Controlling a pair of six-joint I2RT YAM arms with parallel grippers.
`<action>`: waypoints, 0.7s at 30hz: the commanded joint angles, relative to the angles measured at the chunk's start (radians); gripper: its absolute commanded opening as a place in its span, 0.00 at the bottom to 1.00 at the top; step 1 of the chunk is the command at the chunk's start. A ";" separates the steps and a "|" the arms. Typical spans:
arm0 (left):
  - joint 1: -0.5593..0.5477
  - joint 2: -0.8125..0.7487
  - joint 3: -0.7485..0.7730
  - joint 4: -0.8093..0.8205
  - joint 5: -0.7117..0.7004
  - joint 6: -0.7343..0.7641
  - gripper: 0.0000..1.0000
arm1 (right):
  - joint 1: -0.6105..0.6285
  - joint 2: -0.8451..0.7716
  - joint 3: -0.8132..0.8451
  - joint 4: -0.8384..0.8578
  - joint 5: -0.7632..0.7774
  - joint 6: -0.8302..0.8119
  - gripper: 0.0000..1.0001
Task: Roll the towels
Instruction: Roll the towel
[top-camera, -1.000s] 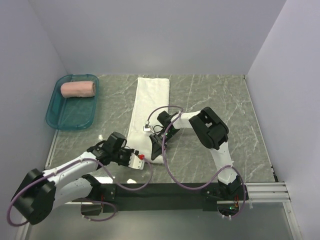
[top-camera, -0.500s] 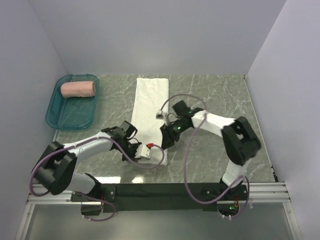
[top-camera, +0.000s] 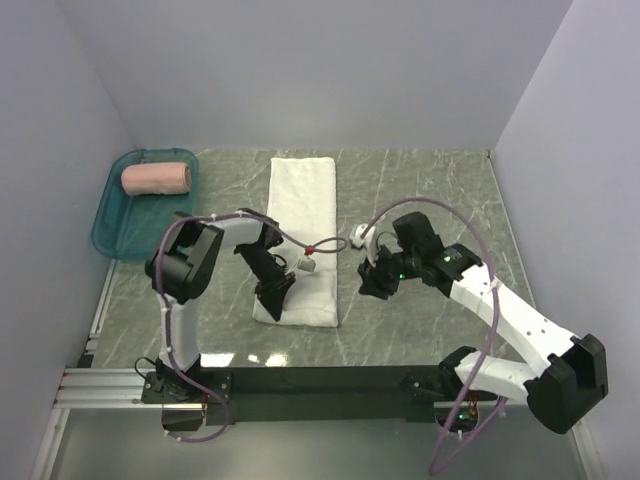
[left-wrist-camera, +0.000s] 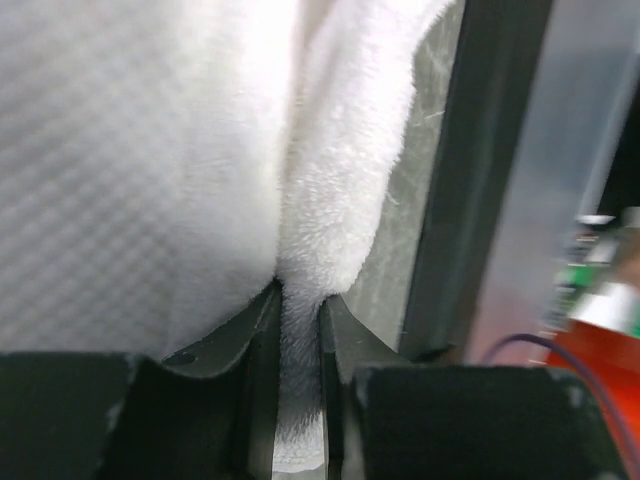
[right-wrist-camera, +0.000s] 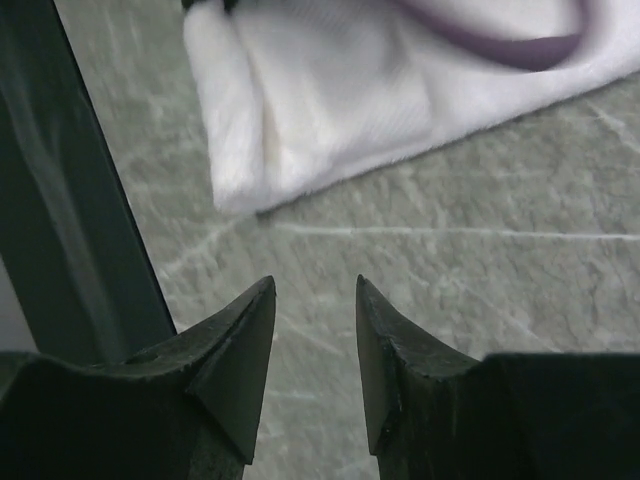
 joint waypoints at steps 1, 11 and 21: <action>0.022 0.146 0.094 -0.058 -0.059 0.002 0.01 | 0.116 -0.033 -0.030 -0.066 0.117 -0.133 0.45; 0.048 0.305 0.255 -0.109 -0.024 -0.061 0.04 | 0.529 0.215 0.096 0.118 0.445 -0.045 0.74; 0.070 0.332 0.253 -0.094 0.030 -0.100 0.08 | 0.713 0.535 0.029 0.415 0.763 0.071 0.66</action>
